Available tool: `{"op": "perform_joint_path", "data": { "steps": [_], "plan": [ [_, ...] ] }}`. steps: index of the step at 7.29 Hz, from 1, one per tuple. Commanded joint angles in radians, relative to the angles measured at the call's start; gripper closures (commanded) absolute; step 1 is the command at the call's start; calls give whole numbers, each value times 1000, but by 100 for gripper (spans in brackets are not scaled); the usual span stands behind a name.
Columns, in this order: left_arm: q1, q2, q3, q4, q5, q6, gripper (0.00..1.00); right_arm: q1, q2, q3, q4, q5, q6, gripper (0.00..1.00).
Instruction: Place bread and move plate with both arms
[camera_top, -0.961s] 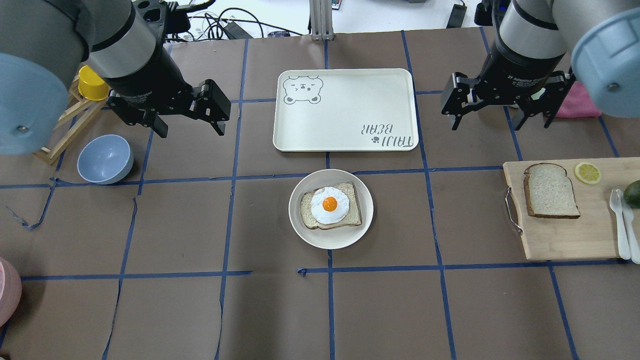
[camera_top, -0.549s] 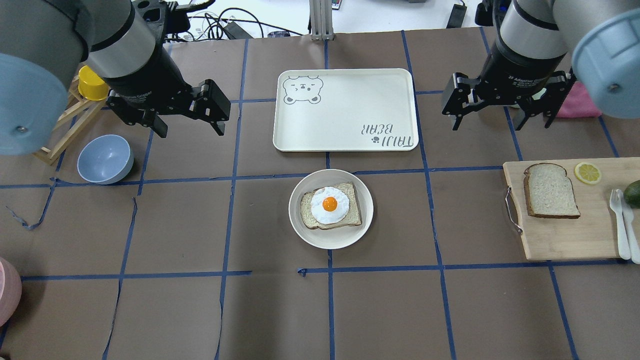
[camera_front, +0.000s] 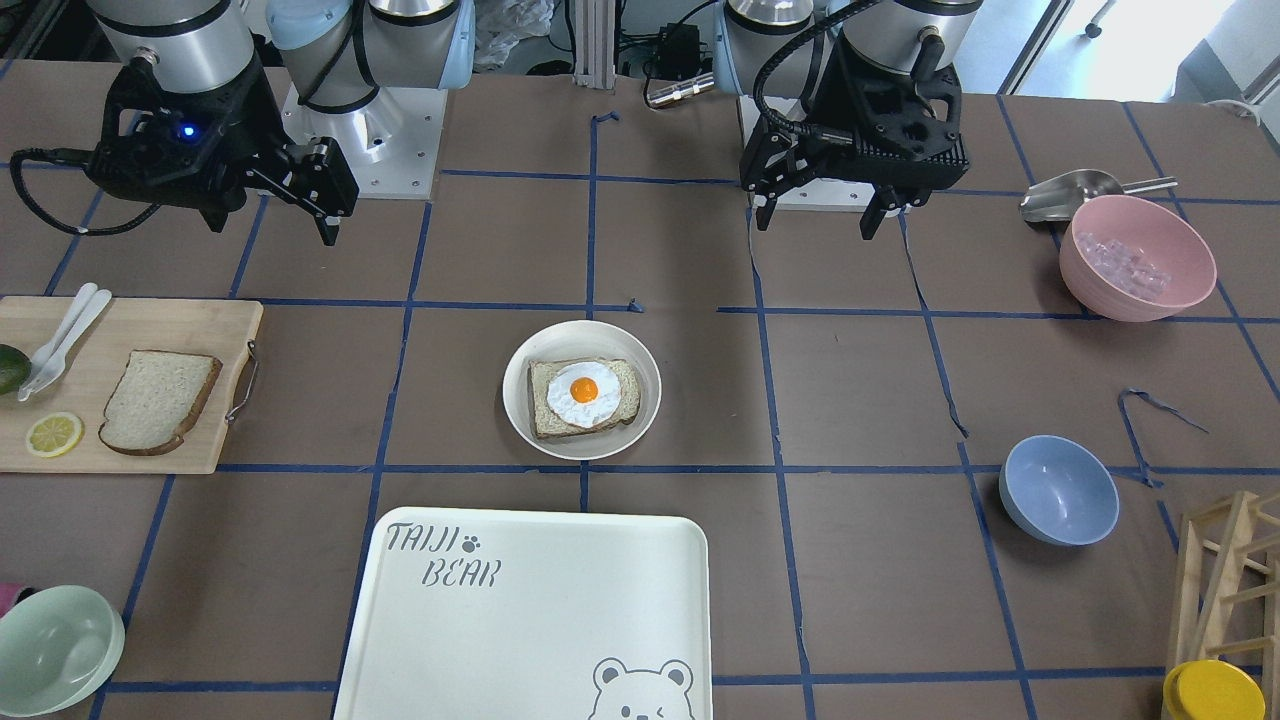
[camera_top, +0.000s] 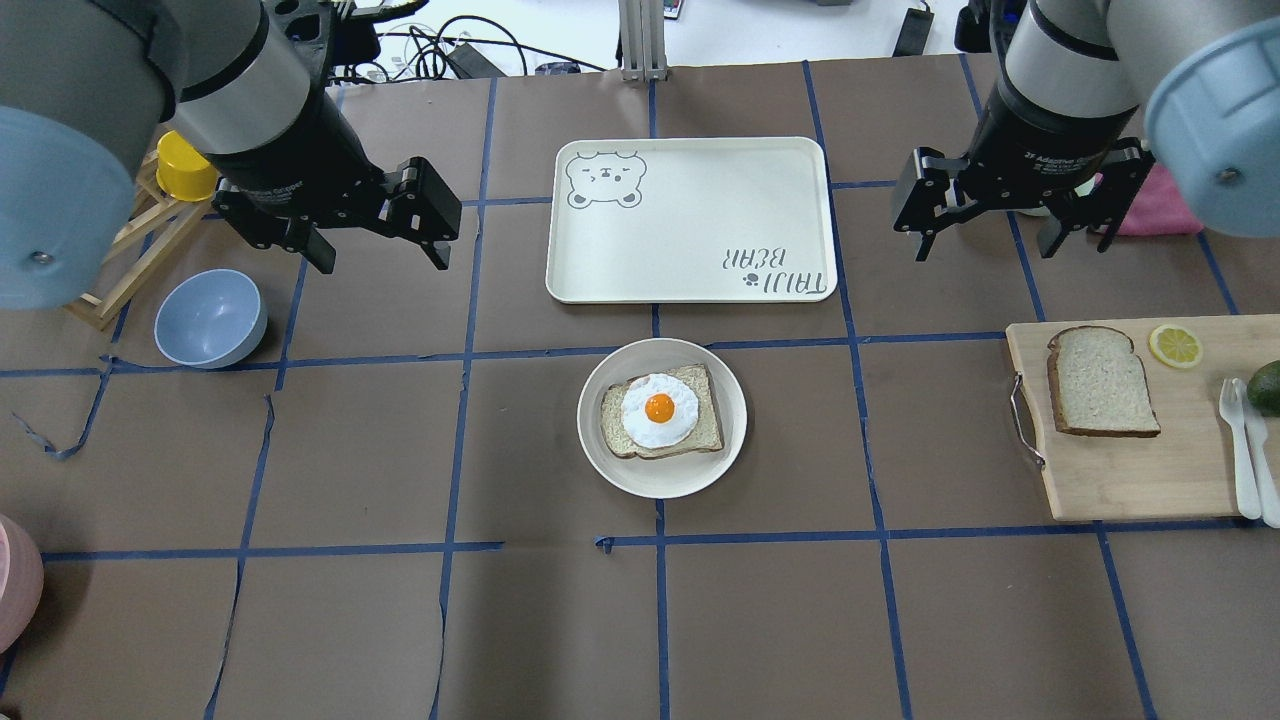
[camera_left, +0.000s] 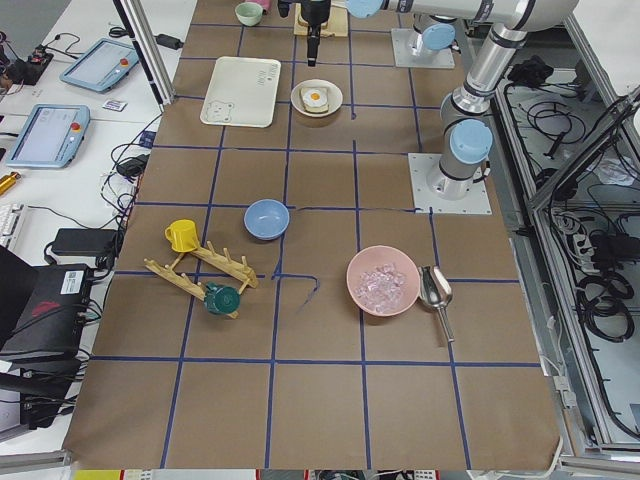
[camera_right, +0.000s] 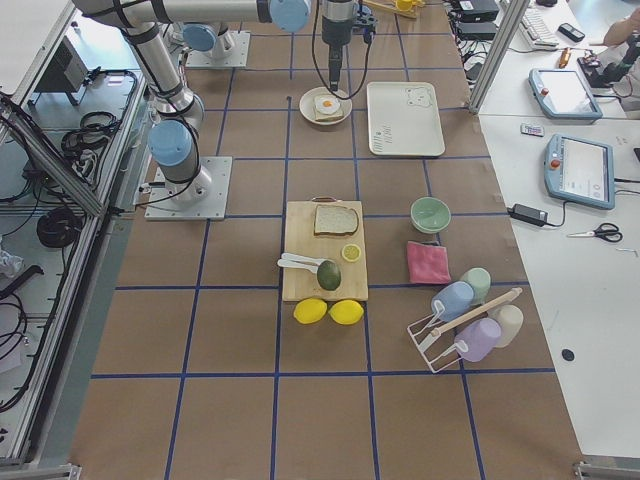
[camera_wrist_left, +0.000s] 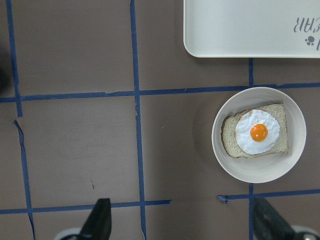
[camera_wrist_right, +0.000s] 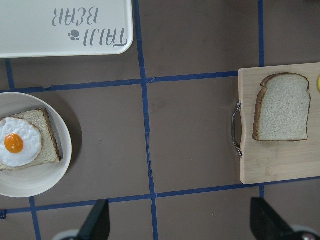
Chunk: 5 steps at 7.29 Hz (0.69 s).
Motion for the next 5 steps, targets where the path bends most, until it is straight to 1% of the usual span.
{"op": "perform_joint_path", "data": {
  "steps": [1,5],
  "plan": [
    [0,1,-2,-2,2,0,0,0,1,2,-2,1,-2,0],
    [3,0,0,-2,5,2,0,-2,-2,-3,5,-9,-5,0]
  ]
}}
